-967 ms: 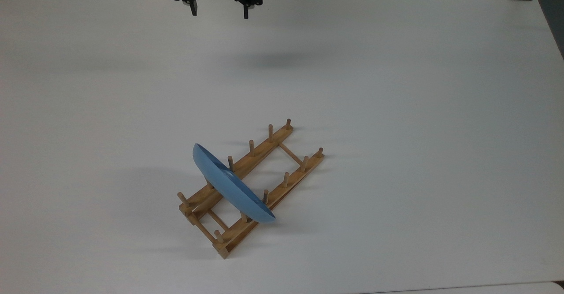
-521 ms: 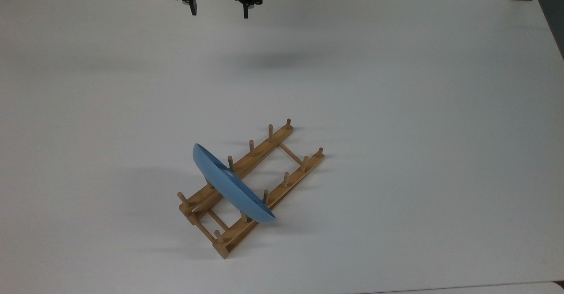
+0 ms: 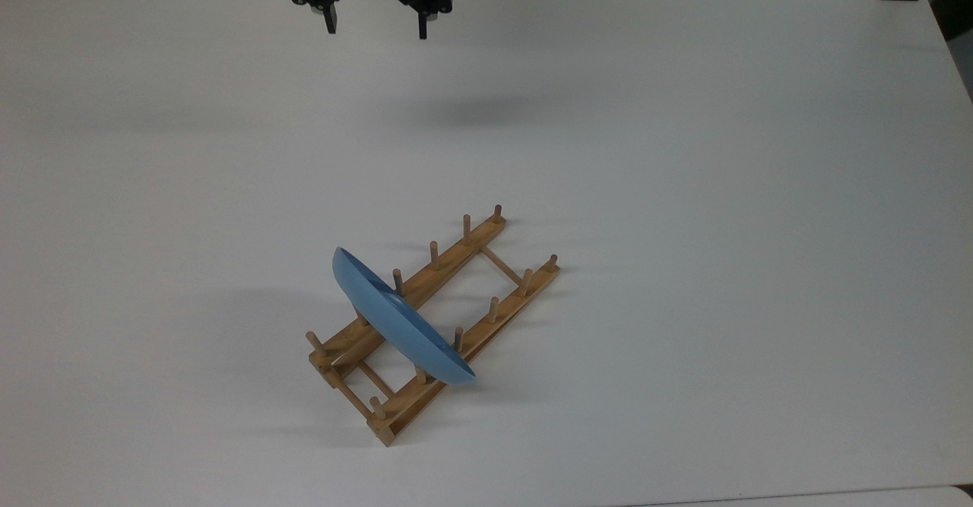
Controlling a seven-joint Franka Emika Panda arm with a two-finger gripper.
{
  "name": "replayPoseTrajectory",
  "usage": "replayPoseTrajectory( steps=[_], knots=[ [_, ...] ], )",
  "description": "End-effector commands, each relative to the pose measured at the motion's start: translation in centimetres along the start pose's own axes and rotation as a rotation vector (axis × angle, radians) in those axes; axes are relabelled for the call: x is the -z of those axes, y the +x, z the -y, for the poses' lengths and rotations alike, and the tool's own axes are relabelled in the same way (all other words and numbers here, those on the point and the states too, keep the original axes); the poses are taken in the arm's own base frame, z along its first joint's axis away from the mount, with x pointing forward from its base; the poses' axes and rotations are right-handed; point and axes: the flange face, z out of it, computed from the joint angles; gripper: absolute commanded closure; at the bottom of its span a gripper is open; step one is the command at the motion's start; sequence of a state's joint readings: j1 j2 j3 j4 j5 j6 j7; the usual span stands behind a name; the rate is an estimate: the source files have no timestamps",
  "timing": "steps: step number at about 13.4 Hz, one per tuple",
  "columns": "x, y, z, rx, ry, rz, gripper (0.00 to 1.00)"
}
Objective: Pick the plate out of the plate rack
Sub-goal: 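Lower the open gripper toward the rim of the blue plate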
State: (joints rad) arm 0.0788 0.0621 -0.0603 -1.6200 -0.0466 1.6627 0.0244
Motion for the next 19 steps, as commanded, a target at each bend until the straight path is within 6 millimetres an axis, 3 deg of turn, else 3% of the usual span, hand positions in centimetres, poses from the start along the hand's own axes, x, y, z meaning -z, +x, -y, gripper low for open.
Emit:
replayPoseTrajectory(
  steps=[1, 4, 10, 13, 16, 19],
  knots=[
    [0.7, 1.9, -0.4, -0.062, 0.008, -0.113, 0.0],
    [-0.9, 4.9, 0.4, -0.177, 0.013, -0.217, 0.0],
    [0.1, 7.0, -0.5, -0.189, 0.025, -0.381, 0.0],
    [0.7, 9.5, -0.4, -0.088, -0.037, -0.455, 0.0],
    [1.0, 10.8, 0.1, 0.084, -0.165, -0.568, 0.06],
    [-1.5, 12.3, 0.5, 0.138, -0.236, -0.579, 0.12]
  ],
)
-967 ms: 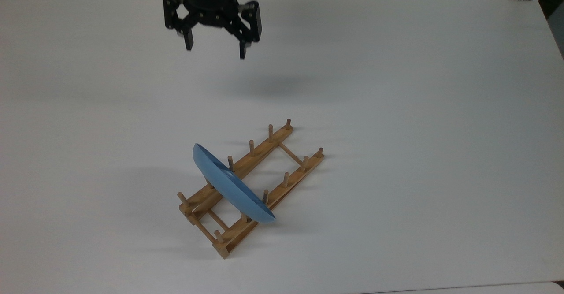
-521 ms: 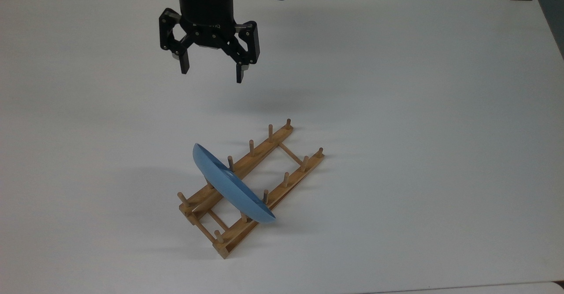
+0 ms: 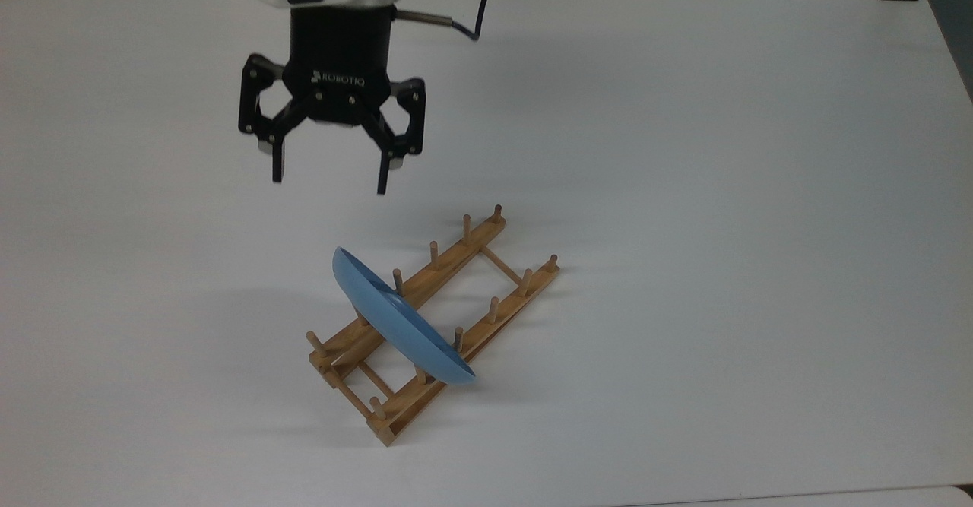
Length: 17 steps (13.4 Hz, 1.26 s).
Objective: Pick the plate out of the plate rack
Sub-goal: 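Lower the open gripper toward the rim of the blue plate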
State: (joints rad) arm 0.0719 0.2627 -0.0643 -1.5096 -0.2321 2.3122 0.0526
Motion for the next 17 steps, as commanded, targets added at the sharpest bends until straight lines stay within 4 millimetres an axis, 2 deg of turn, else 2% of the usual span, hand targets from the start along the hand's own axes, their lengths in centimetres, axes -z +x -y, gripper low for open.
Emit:
replayPoseTrajectory(
  steps=[1, 3, 4, 6, 8, 10, 15, 17],
  knots=[
    [-3.1, 0.3, 1.0, 0.115, -0.065, -0.013, 0.15],
    [-4.6, 0.0, 1.7, 0.142, -0.081, 0.004, 0.18],
    [-5.2, 0.0, 2.7, 0.158, -0.08, 0.009, 0.19],
    [-5.3, 0.3, 3.5, 0.195, -0.098, -0.029, 0.35],
    [-5.2, 0.4, 3.4, 0.22, -0.121, -0.043, 0.54],
    [-6.4, 0.2, 3.8, 0.244, -0.132, -0.04, 0.54],
    [-7.3, -0.1, 4.0, 0.267, -0.146, -0.03, 0.54],
    [-8.2, -0.4, 4.1, 0.272, -0.151, -0.02, 0.6]
  ],
)
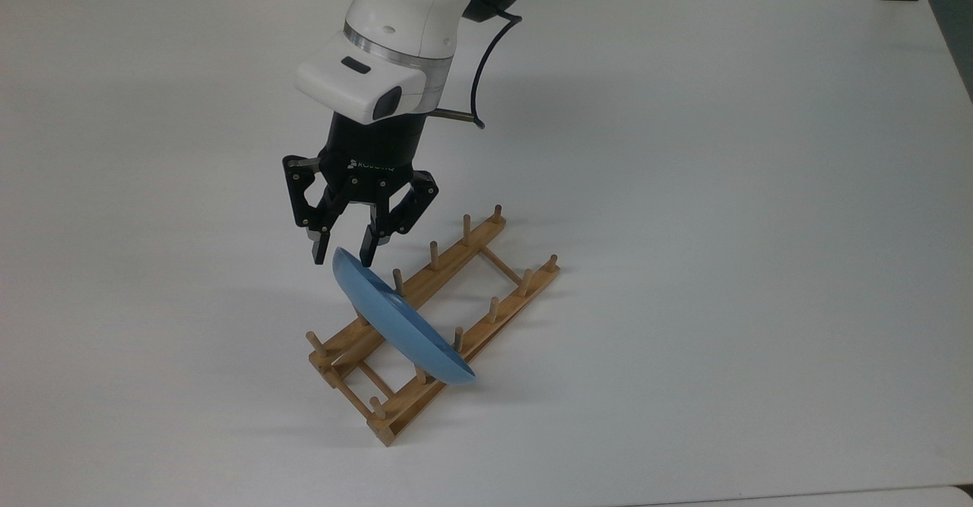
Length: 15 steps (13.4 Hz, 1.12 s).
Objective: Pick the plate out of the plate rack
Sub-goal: 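Close the gripper on the plate rim and lift it out of the rack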
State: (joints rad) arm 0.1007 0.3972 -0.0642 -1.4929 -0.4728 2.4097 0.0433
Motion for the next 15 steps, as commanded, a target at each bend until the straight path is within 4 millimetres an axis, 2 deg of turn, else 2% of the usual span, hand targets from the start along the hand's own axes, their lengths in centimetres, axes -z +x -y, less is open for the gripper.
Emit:
replayPoseTrajectory(
  steps=[1, 2, 5, 8, 11, 15],
  knots=[
    [-0.8, 0.4, 0.1, 0.026, -0.028, -0.04, 0.62],
    [-0.6, 0.6, 0.2, 0.019, -0.033, -0.057, 0.62],
    [-1.5, 0.4, 0.7, 0.015, -0.064, -0.054, 0.85],
    [-1.4, 0.5, 0.8, 0.016, -0.064, -0.056, 0.95],
    [-0.5, 0.7, 0.0, 0.004, -0.07, -0.068, 0.95],
    [2.4, 1.4, -2.1, -0.099, -0.078, -0.137, 0.99]
  ],
)
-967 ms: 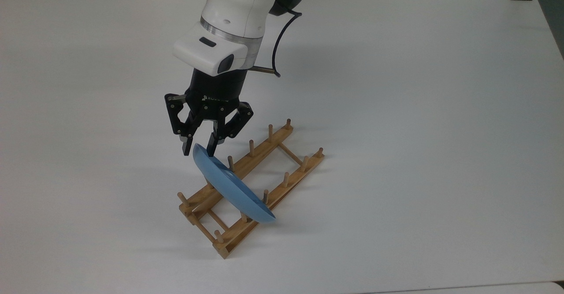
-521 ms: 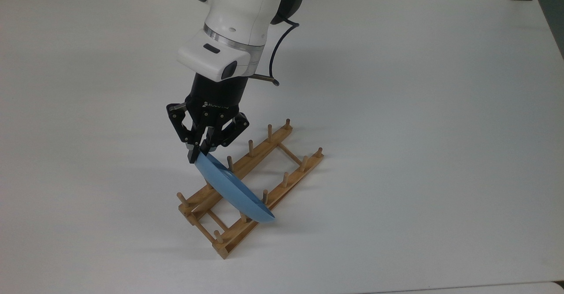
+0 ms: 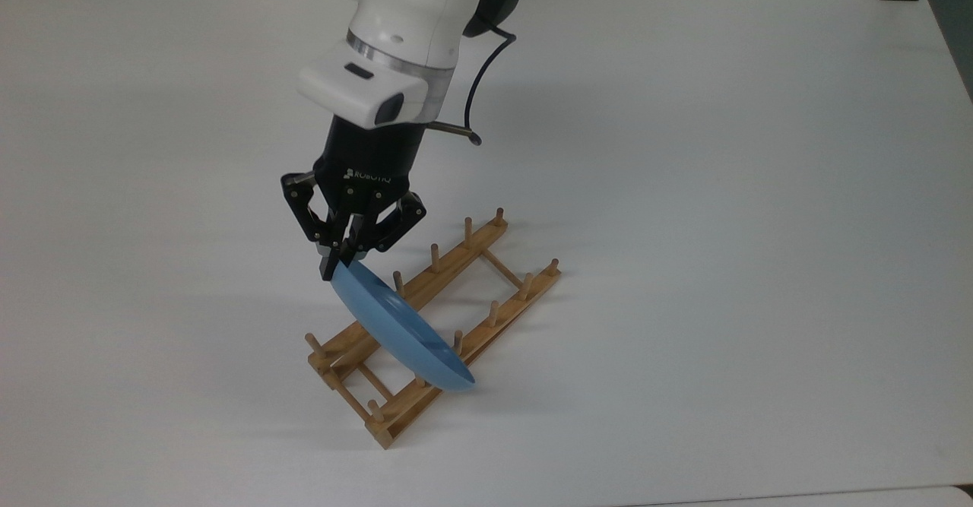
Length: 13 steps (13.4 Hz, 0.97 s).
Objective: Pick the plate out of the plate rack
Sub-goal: 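Close the gripper on the plate rim and lift it out of the rack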
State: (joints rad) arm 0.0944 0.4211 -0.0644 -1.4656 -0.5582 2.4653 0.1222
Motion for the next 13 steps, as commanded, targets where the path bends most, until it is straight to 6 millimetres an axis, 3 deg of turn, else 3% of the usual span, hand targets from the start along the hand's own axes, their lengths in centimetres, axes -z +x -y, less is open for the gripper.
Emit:
replayPoseTrajectory(
  steps=[1, 5, 8, 10, 13],
  knots=[
    [3.1, 1.0, -2.4, -0.115, -0.025, -0.096, 1.0],
    [5.2, 1.2, -6.1, -0.355, 0.011, -0.163, 1.0],
    [5.8, 0.0, -9.5, -0.596, 0.158, -0.133, 1.0],
    [4.3, -2.6, -10.8, -0.659, 0.248, -0.035, 1.0],
    [1.7, -7.6, -12.9, -0.617, 0.477, 0.236, 1.0]
  ],
)
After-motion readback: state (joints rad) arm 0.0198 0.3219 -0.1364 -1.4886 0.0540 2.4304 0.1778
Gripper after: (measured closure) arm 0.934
